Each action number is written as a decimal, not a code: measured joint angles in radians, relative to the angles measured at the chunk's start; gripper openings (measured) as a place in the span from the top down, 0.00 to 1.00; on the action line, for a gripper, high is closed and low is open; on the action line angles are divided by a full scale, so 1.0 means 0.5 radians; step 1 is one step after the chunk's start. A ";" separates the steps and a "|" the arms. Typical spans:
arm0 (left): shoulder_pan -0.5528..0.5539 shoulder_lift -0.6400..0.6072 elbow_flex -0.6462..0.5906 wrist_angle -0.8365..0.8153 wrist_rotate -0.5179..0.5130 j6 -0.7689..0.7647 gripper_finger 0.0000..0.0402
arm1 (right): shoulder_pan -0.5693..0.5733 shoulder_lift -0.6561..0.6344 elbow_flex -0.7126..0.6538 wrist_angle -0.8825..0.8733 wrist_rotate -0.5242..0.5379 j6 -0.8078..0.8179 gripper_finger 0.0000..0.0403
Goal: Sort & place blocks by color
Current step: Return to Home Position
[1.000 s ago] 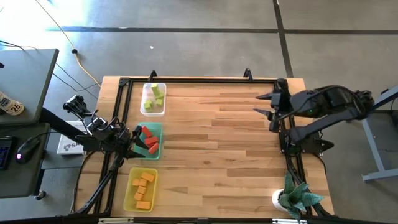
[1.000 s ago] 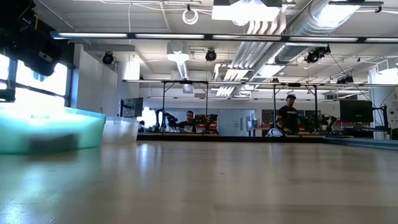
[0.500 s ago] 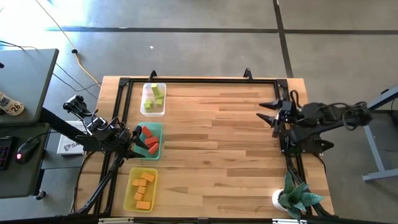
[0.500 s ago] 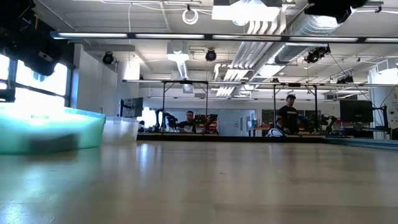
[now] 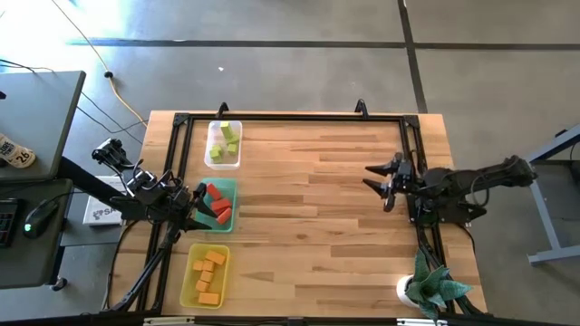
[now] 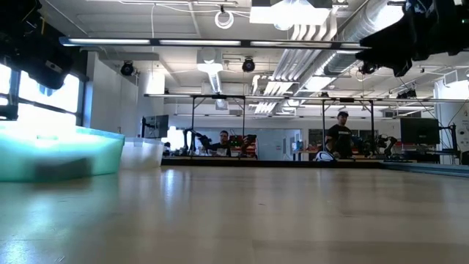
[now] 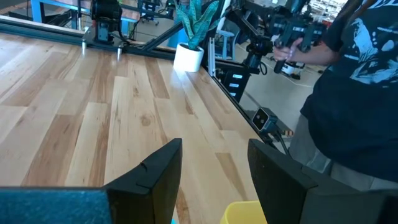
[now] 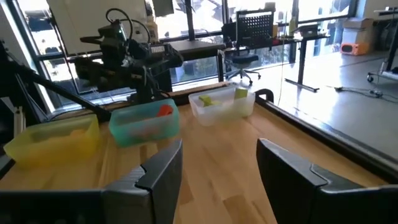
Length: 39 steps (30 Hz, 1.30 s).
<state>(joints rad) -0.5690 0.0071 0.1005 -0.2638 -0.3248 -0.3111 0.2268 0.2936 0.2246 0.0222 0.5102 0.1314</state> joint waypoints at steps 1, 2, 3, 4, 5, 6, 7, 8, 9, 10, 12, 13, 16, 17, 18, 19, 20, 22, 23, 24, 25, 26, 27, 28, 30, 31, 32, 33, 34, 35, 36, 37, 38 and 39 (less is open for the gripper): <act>-0.001 0.001 0.000 0.000 0.000 0.000 0.57 | 0.000 -0.004 -0.032 0.021 -0.007 0.011 0.52; -0.001 0.001 0.000 0.000 0.000 0.000 0.57 | 0.000 -0.004 -0.061 0.040 -0.009 0.025 0.52; 0.000 0.001 0.000 0.000 0.000 0.000 0.57 | 0.000 -0.005 -0.087 0.070 -0.009 0.042 0.52; -0.001 0.001 0.000 0.000 0.000 0.000 0.57 | 0.000 -0.006 -0.115 0.106 -0.010 0.048 0.52; -0.001 0.001 0.000 0.000 0.000 0.000 0.57 | 0.000 -0.006 -0.149 0.146 -0.018 0.051 0.52; -0.001 0.001 0.000 0.000 0.000 0.000 0.57 | 0.000 -0.006 -0.182 0.186 -0.031 0.053 0.52; -0.001 0.001 0.000 0.000 0.000 0.000 0.57 | 0.000 -0.005 -0.215 0.222 -0.043 0.060 0.52; -0.001 0.001 0.000 0.000 0.000 0.000 0.57 | 0.000 -0.006 -0.249 0.261 -0.055 0.074 0.52; -0.001 0.001 0.000 0.000 0.000 0.000 0.57 | 0.000 -0.012 -0.280 0.297 -0.057 0.100 0.52; 0.000 0.001 0.000 0.000 0.000 0.000 0.57 | 0.000 -0.018 -0.315 0.328 -0.057 0.119 0.52; -0.001 0.001 0.000 0.000 0.000 0.000 0.57 | 0.000 -0.029 -0.367 0.352 -0.055 0.159 0.52; -0.001 0.001 0.000 0.000 -0.001 0.000 0.57 | 0.000 -0.035 -0.389 0.358 -0.052 0.179 0.52; -0.001 0.001 0.000 0.000 0.000 0.000 0.57 | 0.000 -0.068 -0.429 0.348 -0.042 0.229 0.52; -0.001 0.001 0.000 0.000 0.000 0.000 0.57 | 0.000 -0.074 -0.429 0.319 -0.041 0.242 0.52; -0.001 0.001 0.000 0.000 0.000 0.000 0.57 | 0.000 -0.078 -0.429 0.283 -0.037 0.246 0.52; -0.001 0.001 0.000 0.000 0.000 0.000 0.57 | 0.000 -0.080 -0.429 0.268 -0.026 0.246 0.52; -0.001 0.001 0.000 0.000 -0.001 0.000 0.57 | 0.000 -0.080 -0.429 0.253 -0.006 0.245 0.52; 0.000 0.001 0.000 0.000 -0.001 0.000 0.57 | 0.000 -0.080 -0.429 0.248 0.045 0.246 0.52; -0.001 0.001 0.000 0.000 0.000 0.000 0.57 | 0.000 -0.081 -0.429 0.249 0.074 0.247 0.52; -0.001 0.001 0.000 0.000 0.000 0.000 0.57 | 0.000 -0.080 -0.429 0.248 0.082 0.255 0.52; -0.001 0.001 0.000 0.000 0.000 0.000 0.57 | 0.000 -0.080 -0.429 0.248 0.090 0.269 0.52; -0.001 0.001 0.000 0.000 -0.001 0.000 0.57 | 0.000 -0.080 -0.429 0.248 0.095 0.291 0.52; -0.001 0.001 0.000 0.000 0.000 0.000 0.57 | 0.000 -0.080 -0.429 0.242 0.095 0.320 0.52; -0.001 0.001 0.000 0.000 -0.001 0.000 0.57 | 0.000 -0.080 -0.429 0.225 0.095 0.351 0.52; -0.001 0.001 0.000 0.000 0.000 0.000 0.57 | 0.000 -0.080 -0.430 0.182 0.095 0.398 0.52; -0.001 0.001 0.000 0.000 0.000 0.000 0.57 | 0.000 -0.080 -0.430 0.156 0.094 0.418 0.52; -0.001 0.001 0.000 0.000 0.000 0.000 0.57 | 0.000 -0.079 -0.430 0.136 0.089 0.428 0.52; -0.001 0.001 0.000 0.000 0.000 0.000 0.57 | 0.000 -0.079 -0.430 0.120 0.075 0.446 0.52; -0.001 0.001 0.000 0.000 0.000 0.000 0.57 | 0.000 -0.079 -0.430 0.109 0.070 0.456 0.52; -0.001 0.001 0.000 0.000 0.000 0.000 0.57 | 0.000 -0.078 -0.430 0.106 0.069 0.456 0.52; -0.001 0.001 0.000 0.000 0.000 0.000 0.57 | 0.000 -0.077 -0.430 0.106 0.068 0.457 0.52; -0.001 0.001 0.000 0.000 0.000 0.000 0.57 | 0.000 -0.077 -0.430 0.106 0.067 0.457 0.52; -0.001 0.001 0.000 0.000 0.000 0.000 0.57 | 0.000 -0.077 -0.430 0.106 0.066 0.456 0.52; -0.001 0.001 0.000 0.000 0.000 0.000 0.57 | 0.000 -0.077 -0.430 0.106 0.065 0.456 0.52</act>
<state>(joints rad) -0.5694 0.0074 0.1005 -0.2638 -0.3248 -0.3111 0.2268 0.2550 0.0097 0.0753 0.5426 0.3595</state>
